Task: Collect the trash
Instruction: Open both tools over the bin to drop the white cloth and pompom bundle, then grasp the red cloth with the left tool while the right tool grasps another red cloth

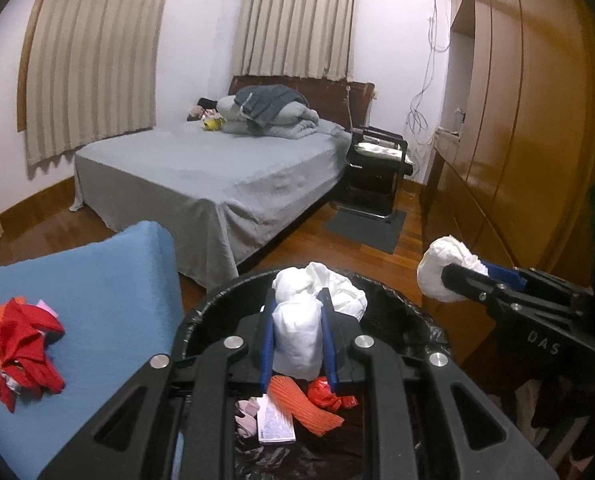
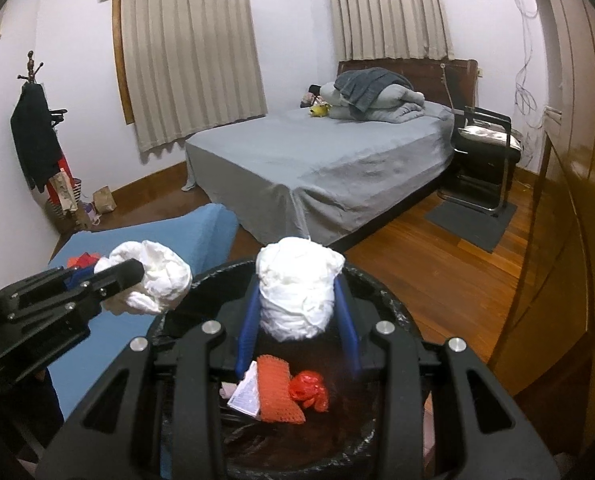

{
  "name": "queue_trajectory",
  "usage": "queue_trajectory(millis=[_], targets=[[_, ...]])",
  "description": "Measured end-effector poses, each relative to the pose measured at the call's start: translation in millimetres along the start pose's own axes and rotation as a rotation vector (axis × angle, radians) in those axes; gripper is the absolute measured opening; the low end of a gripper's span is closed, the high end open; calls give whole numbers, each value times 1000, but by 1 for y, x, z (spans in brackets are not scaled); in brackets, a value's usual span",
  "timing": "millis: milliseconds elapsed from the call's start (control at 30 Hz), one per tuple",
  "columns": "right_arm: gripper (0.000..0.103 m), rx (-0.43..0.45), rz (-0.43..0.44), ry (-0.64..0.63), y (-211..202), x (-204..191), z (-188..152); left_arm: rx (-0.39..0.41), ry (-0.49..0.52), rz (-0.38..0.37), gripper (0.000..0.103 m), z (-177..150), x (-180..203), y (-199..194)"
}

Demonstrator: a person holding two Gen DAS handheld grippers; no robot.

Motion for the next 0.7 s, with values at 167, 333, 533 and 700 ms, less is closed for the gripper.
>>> queue_trajectory(millis=[167, 333, 533, 700], targets=[[35, -17, -14, 5, 4, 7, -6, -30, -8, -21, 20, -12, 4, 14], [45, -40, -40, 3, 12, 14, -14, -62, -33, -57, 41, -24, 6, 25], [76, -26, -70, 0, 14, 22, -17, -37, -45, -30, 67, -22, -10, 20], [97, 8, -73, -9, 9, 16, -12, 7, -23, 63, 86, -12, -40, 5]])
Point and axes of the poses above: each gripper's, at about its wrist camera, not at the fingertips, and y roughly the way its jaws point, x to its right, z to its top, the point moved 9 cm from there along y, roughly the way its jaws point, and after that the axes turned 15 degrees about x, right-handed, at the moved point
